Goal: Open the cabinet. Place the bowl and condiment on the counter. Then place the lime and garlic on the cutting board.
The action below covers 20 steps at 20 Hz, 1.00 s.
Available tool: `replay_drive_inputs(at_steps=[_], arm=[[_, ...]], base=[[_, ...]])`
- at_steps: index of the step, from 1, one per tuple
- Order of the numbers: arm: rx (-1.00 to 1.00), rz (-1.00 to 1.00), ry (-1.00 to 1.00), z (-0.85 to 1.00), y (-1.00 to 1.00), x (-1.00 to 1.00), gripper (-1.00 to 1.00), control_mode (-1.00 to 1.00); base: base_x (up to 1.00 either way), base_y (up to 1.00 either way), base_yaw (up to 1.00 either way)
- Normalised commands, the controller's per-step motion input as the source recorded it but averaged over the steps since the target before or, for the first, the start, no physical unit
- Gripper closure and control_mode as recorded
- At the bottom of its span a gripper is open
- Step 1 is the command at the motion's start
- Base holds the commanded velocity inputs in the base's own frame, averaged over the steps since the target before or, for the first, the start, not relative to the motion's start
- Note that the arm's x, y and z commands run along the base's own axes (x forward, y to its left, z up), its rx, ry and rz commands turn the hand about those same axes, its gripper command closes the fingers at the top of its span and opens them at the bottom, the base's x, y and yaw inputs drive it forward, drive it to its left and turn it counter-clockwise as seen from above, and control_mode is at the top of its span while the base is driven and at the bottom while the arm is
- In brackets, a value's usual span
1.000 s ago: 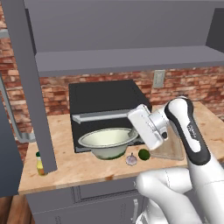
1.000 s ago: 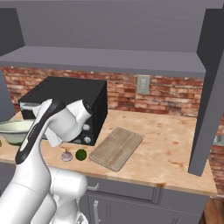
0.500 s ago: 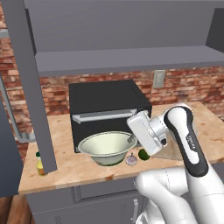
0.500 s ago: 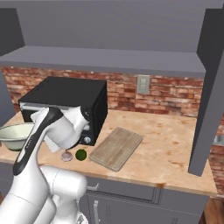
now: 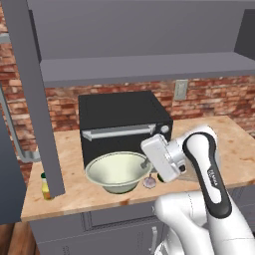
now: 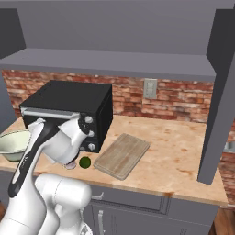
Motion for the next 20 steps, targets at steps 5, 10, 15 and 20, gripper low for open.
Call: replay_drive_inputs(at_steps=[5, 10, 15, 20], arm=[[0.00, -0.04, -0.08, -0.08, 0.04, -0.01, 1.00, -1.00], [0.00, -0.04, -0.08, -0.11, 0.01, 0.00, 1.00, -1.00], [0.00, -0.09, -0.06, -0.21, 0.06, -0.08, 1.00, -1.00], [0.00, -0.13, -0.01, -0.13, 0.04, -0.08, 1.00, -1.00]], base=[[0.00, 0.00, 0.00], [0.00, 0.00, 0.00], [0.00, 0.00, 0.00], [0.00, 0.00, 0.00]])
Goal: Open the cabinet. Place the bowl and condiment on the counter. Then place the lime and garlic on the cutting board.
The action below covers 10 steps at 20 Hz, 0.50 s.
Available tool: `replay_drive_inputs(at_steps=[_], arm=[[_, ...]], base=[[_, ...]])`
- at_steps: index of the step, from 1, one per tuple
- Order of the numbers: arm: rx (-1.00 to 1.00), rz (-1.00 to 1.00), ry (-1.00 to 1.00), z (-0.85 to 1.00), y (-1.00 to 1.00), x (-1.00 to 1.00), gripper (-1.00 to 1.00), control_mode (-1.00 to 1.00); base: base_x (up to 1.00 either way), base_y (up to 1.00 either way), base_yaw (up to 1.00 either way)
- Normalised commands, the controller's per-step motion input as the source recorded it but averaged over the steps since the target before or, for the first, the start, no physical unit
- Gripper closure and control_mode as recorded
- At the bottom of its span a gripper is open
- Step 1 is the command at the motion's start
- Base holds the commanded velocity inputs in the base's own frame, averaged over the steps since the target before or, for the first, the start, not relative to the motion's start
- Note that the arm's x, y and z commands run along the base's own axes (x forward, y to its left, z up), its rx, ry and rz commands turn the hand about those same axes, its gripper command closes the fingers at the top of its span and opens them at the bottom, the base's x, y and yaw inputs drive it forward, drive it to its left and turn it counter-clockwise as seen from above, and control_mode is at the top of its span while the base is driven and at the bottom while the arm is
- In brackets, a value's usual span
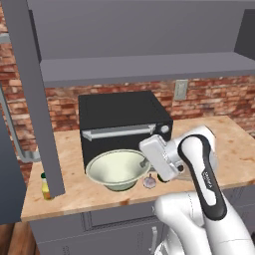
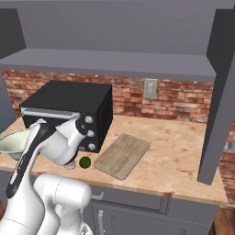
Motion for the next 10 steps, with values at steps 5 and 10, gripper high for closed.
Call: replay_drive_inputs(at_steps=[5, 10], arm=[[0.00, -0.10, -0.14, -0.11, 0.26, -0.21, 1.00, -1.00], [0.00, -0.08, -0.11, -0.28, 0.32, -0.17, 1.00, -1.00]], base=[[0.00, 0.00, 0.00], [0.00, 0.00, 0.00]])
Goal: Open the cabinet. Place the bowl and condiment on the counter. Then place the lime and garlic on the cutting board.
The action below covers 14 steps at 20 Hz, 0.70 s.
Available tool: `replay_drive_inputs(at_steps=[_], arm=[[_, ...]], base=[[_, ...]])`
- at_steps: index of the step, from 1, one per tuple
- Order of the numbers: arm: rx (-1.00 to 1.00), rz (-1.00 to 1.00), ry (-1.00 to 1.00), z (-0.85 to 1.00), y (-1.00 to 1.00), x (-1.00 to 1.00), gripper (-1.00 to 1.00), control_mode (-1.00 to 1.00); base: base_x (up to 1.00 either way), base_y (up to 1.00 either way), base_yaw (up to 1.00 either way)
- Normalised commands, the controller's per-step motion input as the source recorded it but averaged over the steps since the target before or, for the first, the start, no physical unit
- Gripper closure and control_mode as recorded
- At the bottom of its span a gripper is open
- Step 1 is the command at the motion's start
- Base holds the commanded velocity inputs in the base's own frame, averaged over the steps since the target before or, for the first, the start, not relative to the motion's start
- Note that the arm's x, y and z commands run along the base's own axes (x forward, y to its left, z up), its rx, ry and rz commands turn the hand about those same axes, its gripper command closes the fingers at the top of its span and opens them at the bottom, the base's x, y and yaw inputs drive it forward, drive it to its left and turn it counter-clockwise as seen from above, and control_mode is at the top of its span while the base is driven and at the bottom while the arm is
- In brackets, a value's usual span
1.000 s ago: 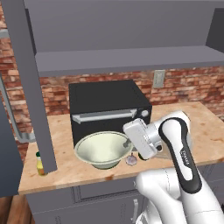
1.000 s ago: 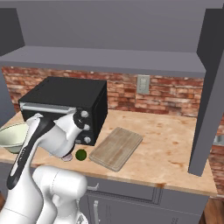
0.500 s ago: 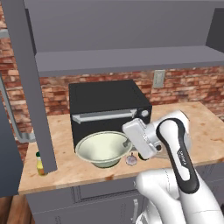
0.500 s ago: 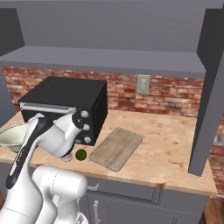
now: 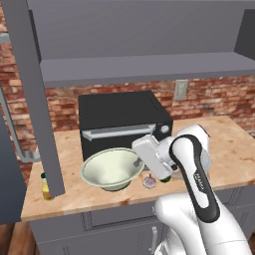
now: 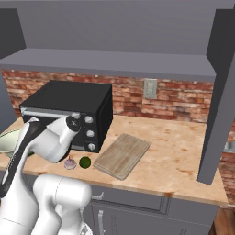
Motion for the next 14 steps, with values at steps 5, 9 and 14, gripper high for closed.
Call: replay_drive_inputs(at_steps=[5, 9, 14], arm=[[0.00, -0.12, -0.05, -0.41, 0.27, -0.06, 1.00, -1.00], [0.00, -0.19, -0.01, -0.35, 0.08, 0.00, 1.00, -1.00], [0.00, -0.20, -0.01, -0.24, 0.10, 0.00, 1.00, -1.00]], base=[[0.00, 0.00, 0.00], [0.00, 0.00, 0.00], [0.00, 0.00, 0.00]])
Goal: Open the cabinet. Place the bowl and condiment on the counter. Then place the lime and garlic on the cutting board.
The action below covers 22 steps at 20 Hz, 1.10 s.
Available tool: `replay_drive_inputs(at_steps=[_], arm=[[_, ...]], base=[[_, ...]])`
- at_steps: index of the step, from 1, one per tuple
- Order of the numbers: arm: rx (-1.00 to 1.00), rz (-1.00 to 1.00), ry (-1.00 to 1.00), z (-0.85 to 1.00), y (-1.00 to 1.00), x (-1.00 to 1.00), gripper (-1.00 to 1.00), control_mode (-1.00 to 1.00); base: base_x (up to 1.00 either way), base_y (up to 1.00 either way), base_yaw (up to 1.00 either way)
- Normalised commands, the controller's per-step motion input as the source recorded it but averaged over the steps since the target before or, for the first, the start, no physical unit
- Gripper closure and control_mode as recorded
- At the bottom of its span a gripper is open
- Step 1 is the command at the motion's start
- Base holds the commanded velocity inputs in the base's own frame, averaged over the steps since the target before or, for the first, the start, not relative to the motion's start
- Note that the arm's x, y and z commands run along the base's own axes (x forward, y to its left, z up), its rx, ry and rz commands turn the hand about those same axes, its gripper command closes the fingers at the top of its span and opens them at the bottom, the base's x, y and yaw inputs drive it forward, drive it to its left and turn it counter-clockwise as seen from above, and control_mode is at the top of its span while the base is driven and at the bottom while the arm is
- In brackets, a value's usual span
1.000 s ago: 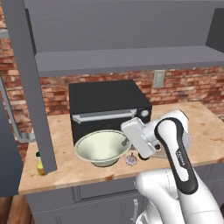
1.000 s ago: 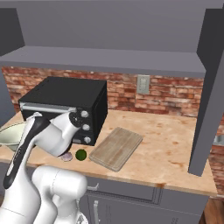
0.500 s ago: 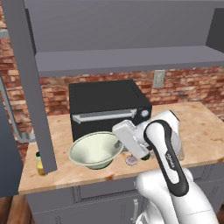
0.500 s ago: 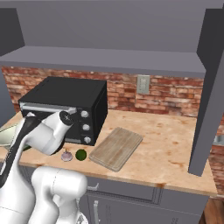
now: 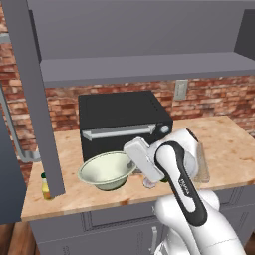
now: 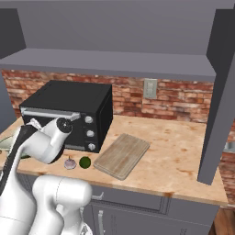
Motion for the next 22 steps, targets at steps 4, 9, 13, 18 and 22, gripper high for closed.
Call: replay_drive_inputs(at_steps=[4, 9, 13, 18, 22], arm=[[0.00, -0.17, -0.08, -0.12, 0.22, -0.09, 1.00, -1.00], [0.00, -0.16, -0.10, -0.10, 0.29, -0.25, 1.00, -1.00], [0.00, -0.13, -0.04, -0.31, 0.19, -0.28, 1.00, -1.00], [0.00, -0.12, -0.02, -0.39, 0.15, -0.14, 1.00, -1.00], [0.00, -0.12, -0.06, -0.40, 0.09, -0.06, 1.00, -1.00]], base=[[0.00, 0.00, 0.00], [0.00, 0.00, 0.00], [0.00, 0.00, 0.00], [0.00, 0.00, 0.00], [0.00, 0.00, 0.00]])
